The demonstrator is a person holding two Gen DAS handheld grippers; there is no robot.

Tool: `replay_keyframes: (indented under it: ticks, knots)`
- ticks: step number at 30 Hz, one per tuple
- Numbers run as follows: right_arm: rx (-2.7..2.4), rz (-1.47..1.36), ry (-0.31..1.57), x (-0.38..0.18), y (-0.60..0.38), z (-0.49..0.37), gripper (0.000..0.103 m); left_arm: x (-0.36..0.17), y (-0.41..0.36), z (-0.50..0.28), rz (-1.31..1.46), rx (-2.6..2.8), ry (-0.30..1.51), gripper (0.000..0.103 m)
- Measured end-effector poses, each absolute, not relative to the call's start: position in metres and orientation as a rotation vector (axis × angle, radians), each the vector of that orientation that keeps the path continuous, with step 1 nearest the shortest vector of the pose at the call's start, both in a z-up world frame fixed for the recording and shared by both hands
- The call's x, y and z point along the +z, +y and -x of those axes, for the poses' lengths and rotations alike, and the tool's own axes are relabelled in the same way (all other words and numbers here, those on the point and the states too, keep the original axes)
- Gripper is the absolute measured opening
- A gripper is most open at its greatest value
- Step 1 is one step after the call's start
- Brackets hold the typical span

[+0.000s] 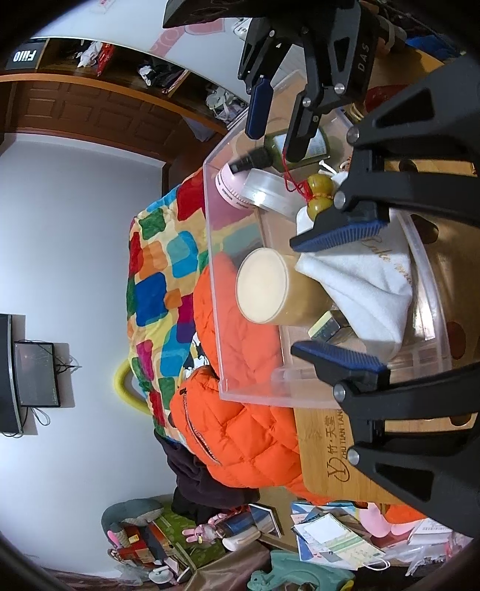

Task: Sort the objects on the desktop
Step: 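Lower the tile into the bin and open left tool while right tool releases the bottle, then withdraw both open tools from the bin toward the red pouch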

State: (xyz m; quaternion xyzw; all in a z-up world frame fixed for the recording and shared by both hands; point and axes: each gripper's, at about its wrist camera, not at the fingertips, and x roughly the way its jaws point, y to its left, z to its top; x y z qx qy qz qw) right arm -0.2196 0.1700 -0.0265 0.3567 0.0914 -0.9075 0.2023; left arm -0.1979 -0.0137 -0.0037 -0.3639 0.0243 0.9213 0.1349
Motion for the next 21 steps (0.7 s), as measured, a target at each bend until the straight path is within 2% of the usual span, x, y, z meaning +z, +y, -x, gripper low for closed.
replay_keyframes:
  ticks: [3,5,7,16,21]
  knots:
    - [-2.54,-0.997,0.266,-0.024,0.168,0.216,0.05,-0.001,-0.014,0.194,1.044,2.681,0.072,0.058]
    - [-2.55,-0.993,0.274,-0.022,0.168,0.214,0.063,0.001,-0.015,0.191,1.036,2.688,0.071,0.064]
    - [-2.561,-0.983,0.279,-0.021,0.167,0.212,0.068,0.003,-0.015,0.189,1.031,2.691,0.068,0.065]
    - [-2.614,-0.94,0.302,-0.008,0.171,0.192,0.075,0.009,-0.016,0.178,1.037,2.678,0.026,0.078]
    - [-2.636,-0.945,0.3,-0.007,0.174,0.184,0.083,0.011,-0.015,0.167,1.035,2.685,0.017,0.086]
